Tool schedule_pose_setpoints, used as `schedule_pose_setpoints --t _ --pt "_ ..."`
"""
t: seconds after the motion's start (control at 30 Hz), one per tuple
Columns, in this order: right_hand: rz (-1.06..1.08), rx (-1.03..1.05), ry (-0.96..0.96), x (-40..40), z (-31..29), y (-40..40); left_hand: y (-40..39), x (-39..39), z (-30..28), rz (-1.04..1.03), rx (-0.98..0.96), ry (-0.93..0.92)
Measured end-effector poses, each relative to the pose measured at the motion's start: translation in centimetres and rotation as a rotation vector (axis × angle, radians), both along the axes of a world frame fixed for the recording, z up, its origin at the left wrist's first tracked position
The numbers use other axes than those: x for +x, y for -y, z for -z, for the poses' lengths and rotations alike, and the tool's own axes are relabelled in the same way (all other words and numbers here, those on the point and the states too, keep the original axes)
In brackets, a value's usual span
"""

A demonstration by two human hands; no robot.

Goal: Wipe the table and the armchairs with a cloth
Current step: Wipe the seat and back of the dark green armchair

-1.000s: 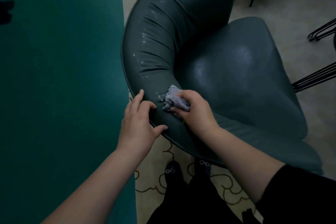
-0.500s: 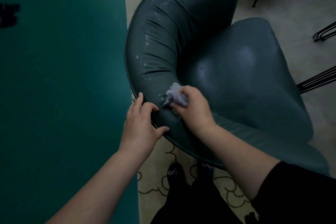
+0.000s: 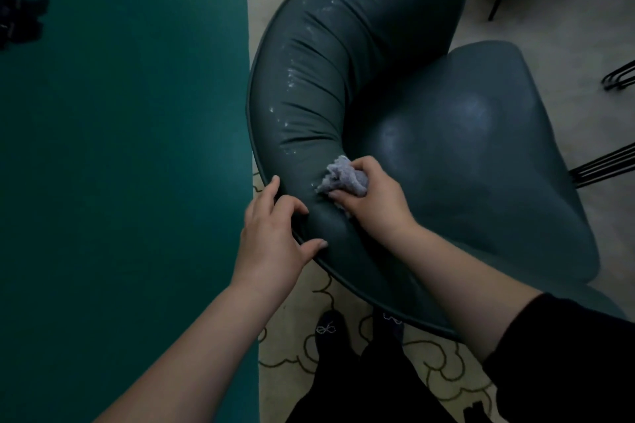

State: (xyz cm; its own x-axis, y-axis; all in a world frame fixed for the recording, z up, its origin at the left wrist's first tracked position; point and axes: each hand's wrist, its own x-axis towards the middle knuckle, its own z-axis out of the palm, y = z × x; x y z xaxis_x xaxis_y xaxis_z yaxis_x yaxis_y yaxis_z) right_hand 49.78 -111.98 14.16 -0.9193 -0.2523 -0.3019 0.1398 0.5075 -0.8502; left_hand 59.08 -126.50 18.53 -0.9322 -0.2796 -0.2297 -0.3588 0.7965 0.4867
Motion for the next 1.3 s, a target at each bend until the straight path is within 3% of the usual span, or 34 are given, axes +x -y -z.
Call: schedule_pose_setpoints --t 0.2,0.33,0.4,0.63,0.8,0.97,1.17,1.3 --pt "0.298 -0.123 0.002 -1.3 -1.3 -0.1 0.6 -0.5 0.0 0.005 0.006 0.015" --pt "-0.04 -0.084 0.002 0.1 -1.7 2.6 1.2 -1.0 0.2 0.004 0.013 0.014" --pt "-0.103 -0.039 -0.054 0.2 -1.1 2.8 1.4 -1.1 0.3 0.012 0.012 0.017" --pt "-0.047 0.05 -0.02 -1.7 -0.1 1.3 1.2 -1.4 0.2 0.02 0.012 0.042" --pt "0.191 -0.027 -0.007 -2.5 -0.6 0.0 1.2 -1.6 -0.2 0.025 0.002 0.075" --pt "-0.057 -0.06 0.021 -0.7 -0.6 2.0 1.1 -1.7 -0.1 0.02 -0.025 0.088" --pt "-0.028 0.032 0.021 -2.3 0.8 0.1 0.9 -1.8 -0.5 0.031 -0.058 0.102" --pt "0.141 0.103 0.017 -3.5 0.9 -2.4 1.3 -1.8 -0.9 0.028 -0.06 0.07"
